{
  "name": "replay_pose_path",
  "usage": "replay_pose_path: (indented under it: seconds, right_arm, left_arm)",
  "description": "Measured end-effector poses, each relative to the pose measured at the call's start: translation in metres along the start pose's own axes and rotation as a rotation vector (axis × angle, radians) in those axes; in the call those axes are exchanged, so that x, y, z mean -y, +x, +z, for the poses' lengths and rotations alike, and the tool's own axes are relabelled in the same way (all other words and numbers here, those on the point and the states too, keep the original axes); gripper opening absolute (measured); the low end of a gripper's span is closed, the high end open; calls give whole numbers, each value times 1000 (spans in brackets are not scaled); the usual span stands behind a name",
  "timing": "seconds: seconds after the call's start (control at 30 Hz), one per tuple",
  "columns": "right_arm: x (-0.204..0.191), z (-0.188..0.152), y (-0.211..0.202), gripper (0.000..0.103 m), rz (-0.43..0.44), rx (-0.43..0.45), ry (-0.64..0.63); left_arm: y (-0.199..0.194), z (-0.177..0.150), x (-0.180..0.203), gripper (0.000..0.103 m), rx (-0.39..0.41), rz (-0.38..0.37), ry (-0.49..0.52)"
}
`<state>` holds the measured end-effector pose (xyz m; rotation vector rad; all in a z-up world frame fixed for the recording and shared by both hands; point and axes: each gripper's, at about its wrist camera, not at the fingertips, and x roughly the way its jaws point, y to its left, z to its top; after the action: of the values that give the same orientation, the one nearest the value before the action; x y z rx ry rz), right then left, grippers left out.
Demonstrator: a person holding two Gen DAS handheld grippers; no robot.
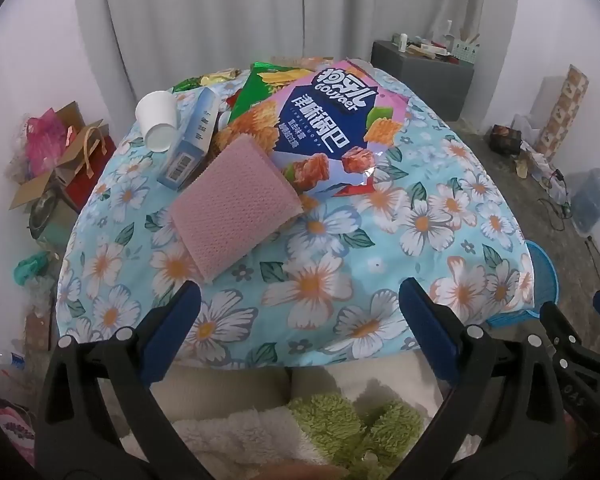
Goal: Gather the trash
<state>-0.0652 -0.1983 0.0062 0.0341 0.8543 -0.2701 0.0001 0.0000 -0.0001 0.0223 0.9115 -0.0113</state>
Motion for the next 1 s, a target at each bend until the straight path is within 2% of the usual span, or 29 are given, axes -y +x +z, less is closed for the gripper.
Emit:
replay_pose_path:
  seconds: [1.0]
  right_arm:
    - [-2, 1, 0, 97, 6, -6, 3]
  left_arm:
    - [-1, 3, -4, 94, 0, 4, -2]
